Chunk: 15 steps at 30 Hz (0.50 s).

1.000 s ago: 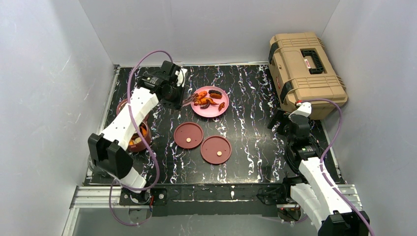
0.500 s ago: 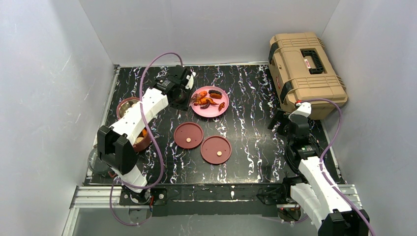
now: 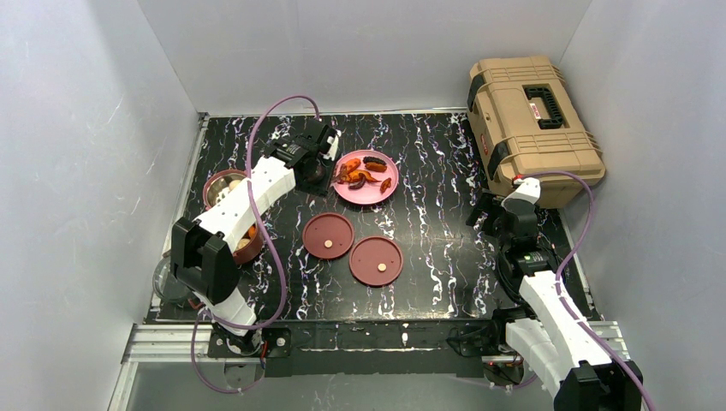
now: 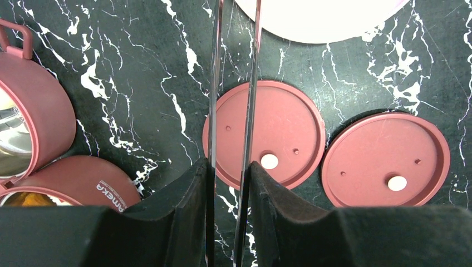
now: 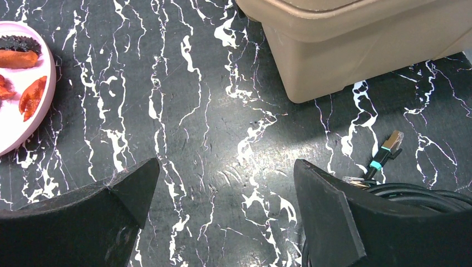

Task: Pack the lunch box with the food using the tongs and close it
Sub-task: Pick up the fake food from the plate.

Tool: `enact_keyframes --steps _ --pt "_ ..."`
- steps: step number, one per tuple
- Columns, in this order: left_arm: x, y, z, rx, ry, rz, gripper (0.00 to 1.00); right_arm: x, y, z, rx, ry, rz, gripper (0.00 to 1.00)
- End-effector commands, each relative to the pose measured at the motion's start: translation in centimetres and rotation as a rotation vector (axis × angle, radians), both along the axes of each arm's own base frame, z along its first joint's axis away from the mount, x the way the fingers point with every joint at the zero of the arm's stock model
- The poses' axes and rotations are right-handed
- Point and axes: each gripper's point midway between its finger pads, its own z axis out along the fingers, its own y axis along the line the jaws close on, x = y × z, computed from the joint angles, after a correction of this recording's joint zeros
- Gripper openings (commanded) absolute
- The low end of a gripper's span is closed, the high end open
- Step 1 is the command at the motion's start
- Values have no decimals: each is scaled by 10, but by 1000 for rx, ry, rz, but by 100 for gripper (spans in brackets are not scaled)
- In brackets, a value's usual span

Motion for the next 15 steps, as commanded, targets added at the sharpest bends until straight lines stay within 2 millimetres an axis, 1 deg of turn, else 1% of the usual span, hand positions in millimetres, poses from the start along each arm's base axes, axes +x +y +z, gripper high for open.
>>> enact_keyframes --steps 1,7,15 --pt "-1 -4 8 -24 -25 -3 30 7 -3 18 -2 -56 -15 100" --pt "2 -7 3 -17 -10 -13 31 7 -2 18 -2 -58 -15 100" --pt "3 -2 -2 40 -7 -15 30 7 -2 17 0 -55 -16 100"
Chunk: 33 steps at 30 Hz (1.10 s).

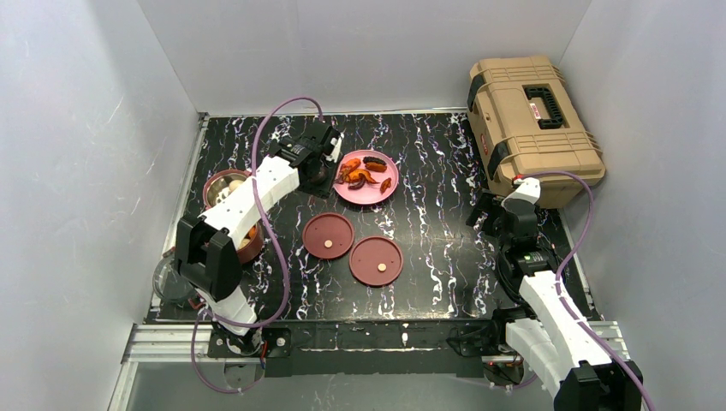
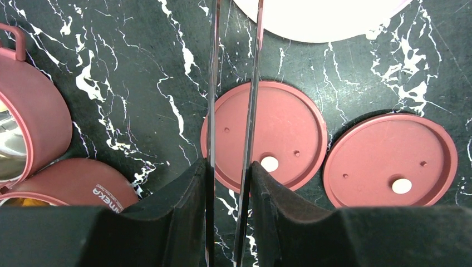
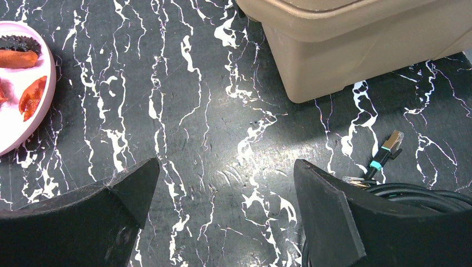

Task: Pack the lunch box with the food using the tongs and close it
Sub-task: Pick up the fake food from the plate.

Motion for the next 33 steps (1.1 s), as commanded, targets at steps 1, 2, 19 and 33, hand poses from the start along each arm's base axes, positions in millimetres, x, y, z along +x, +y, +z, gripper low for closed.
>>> enact_keyframes --steps 1,2,19,33 --pt "1 3 5 44 -22 -6 30 7 -2 17 0 -54 -17 100" --pt "1 4 5 56 -21 -5 30 7 -2 17 1 -55 -17 100" --pt "1 14 13 105 -38 38 27 7 -2 17 3 -54 -18 100" --pt "-10 -1 2 36 24 15 29 7 -2 16 7 -55 -19 100"
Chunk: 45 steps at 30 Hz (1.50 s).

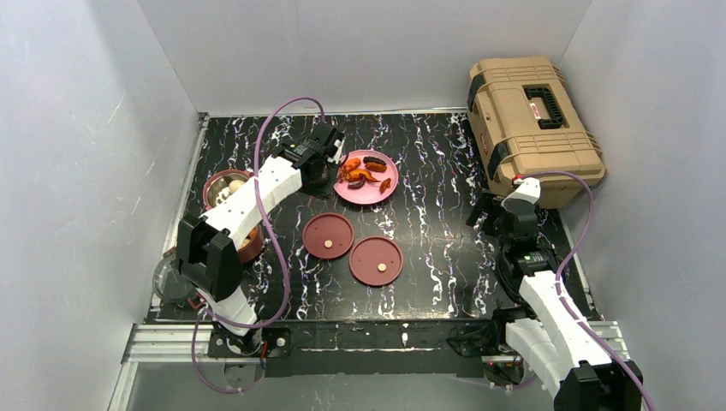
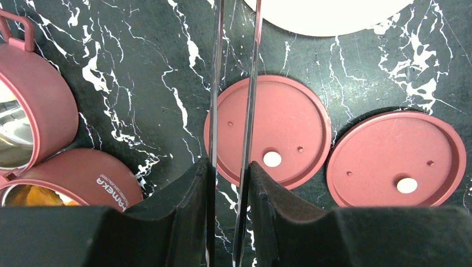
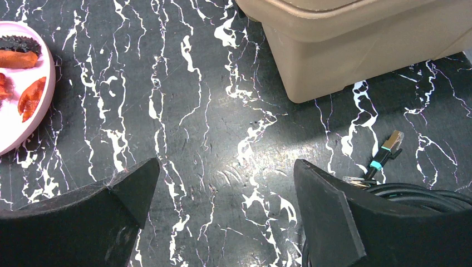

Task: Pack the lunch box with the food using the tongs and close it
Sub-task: Pick up the fake food from the plate.

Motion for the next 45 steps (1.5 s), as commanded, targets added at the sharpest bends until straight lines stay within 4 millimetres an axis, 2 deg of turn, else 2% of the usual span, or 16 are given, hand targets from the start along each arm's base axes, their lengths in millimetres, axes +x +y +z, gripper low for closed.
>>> enact_keyframes --steps 1,25,33,45 --pt "-6 -4 0 -12 27 0 29 7 -2 15 6 -51 -18 100" --pt "-2 -13 -13 -29 47 -14 29 8 -1 13 10 -44 -16 100" --pt "-4 -11 4 -57 3 8 22 8 -1 14 10 -45 -17 100" --pt "-10 -8 44 -136 -98 -4 19 7 -1 14 12 -48 -15 100"
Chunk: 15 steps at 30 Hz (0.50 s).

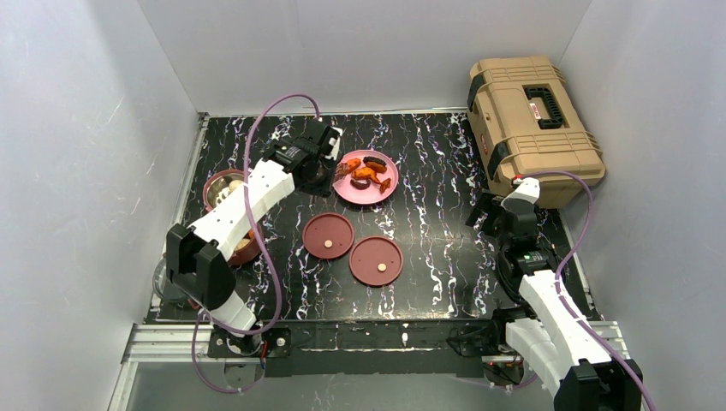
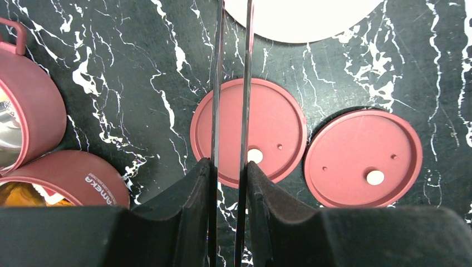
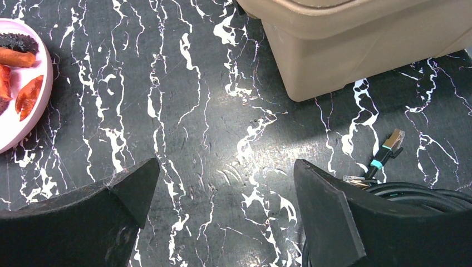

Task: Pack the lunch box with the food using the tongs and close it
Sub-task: Pick up the fake food from the plate.

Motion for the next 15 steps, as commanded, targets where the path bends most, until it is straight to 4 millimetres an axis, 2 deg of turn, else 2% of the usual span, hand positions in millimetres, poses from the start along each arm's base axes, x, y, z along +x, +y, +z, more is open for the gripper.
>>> enact_keyframes --steps 1,4,7,15 --pt "-5 1 31 -59 -78 -12 19 7 -1 17 13 -56 -15 100" --pt "-6 5 39 -66 -86 -11 19 7 -1 17 13 -57 -15 100" --pt "-4 17 48 -65 -106 10 19 6 -1 17 13 -55 -14 100" --pt "0 76 61 -85 -128 123 18 6 -1 17 12 -55 -15 100"
